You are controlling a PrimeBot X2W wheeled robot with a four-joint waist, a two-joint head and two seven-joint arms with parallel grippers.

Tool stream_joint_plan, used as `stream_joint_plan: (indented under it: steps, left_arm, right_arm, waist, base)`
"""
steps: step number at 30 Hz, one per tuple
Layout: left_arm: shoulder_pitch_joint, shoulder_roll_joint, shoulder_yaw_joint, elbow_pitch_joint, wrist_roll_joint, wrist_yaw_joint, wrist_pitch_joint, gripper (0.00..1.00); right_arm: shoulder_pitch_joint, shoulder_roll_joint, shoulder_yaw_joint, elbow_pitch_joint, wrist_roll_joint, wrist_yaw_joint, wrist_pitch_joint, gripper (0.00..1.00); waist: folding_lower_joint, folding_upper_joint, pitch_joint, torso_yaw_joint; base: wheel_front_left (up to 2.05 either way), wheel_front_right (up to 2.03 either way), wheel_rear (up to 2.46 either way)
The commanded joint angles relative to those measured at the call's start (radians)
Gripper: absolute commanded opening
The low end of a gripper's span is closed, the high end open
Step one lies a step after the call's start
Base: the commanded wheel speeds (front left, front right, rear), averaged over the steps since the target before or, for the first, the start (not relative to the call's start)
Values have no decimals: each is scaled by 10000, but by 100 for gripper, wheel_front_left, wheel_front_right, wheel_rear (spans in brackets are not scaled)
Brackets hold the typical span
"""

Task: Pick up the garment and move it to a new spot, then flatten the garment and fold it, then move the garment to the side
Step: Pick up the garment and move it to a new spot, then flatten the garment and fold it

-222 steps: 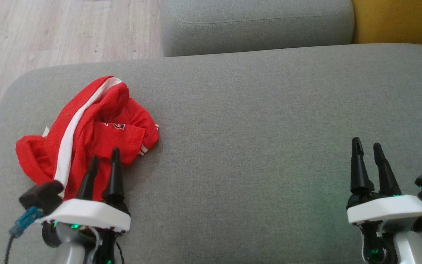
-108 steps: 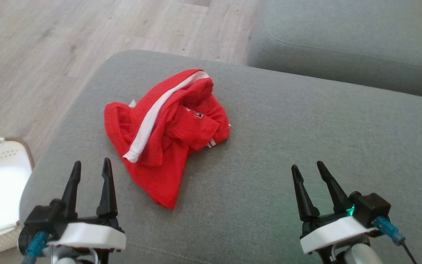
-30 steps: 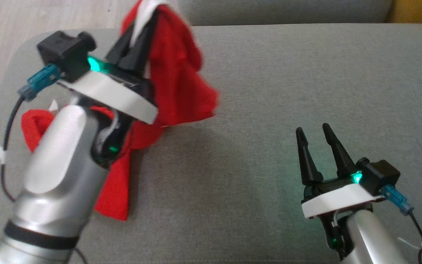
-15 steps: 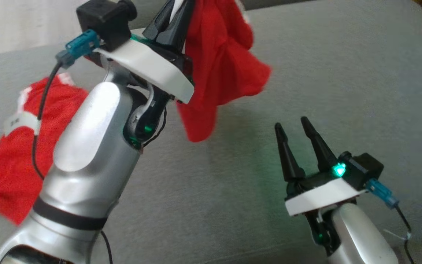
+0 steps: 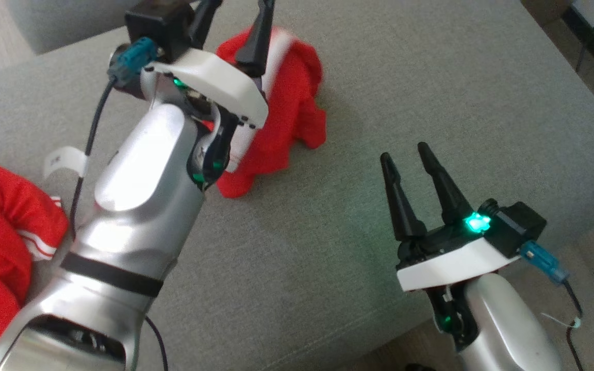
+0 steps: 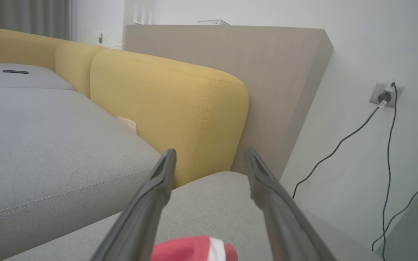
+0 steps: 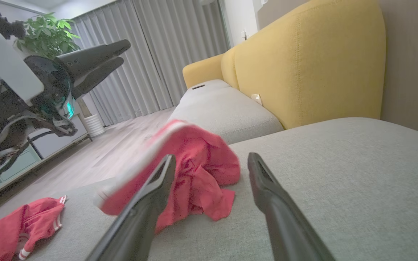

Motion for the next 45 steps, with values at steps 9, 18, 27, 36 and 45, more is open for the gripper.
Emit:
stream_joint_plan:
  steps: [9,18,27,36,45]
  left_arm:
    - [-702,343,1061,-184,-94,-386,-641,100]
    - [1253,1639,2121,-2062,384,-405,-658,100]
    - [5418,1477,2923,-4568,752,-310,-660,100]
    - [7236,402,3358,-5034,1649,-637,-660,100]
    - [7117,30,3418,-4820,2103,-1076,-660,100]
  right_arm:
    - [-134,-16,-501,-318,-224,-7,-107,100]
    - [195,-16,-1082,-114,-629,-7,-107,100]
    - [784,-16,-1542,122,-951,-7,-107,100]
    - [916,-16,-1646,254,-1095,-7,-107,100]
    - [209,-16,-1334,1658,-1472,-7,-6,100]
  waist:
    - [-1,0,-16,1173]
    - [-1,0,-538,2639]
    - [-1,0,-1124,3630]
    - [-1,0,-1207,3888]
    - [-1,0,-778,4425]
  base:
    - [0,0,0]
    - [0,0,0]
    - [0,0,0]
    - [0,0,0]
    - [0,0,0]
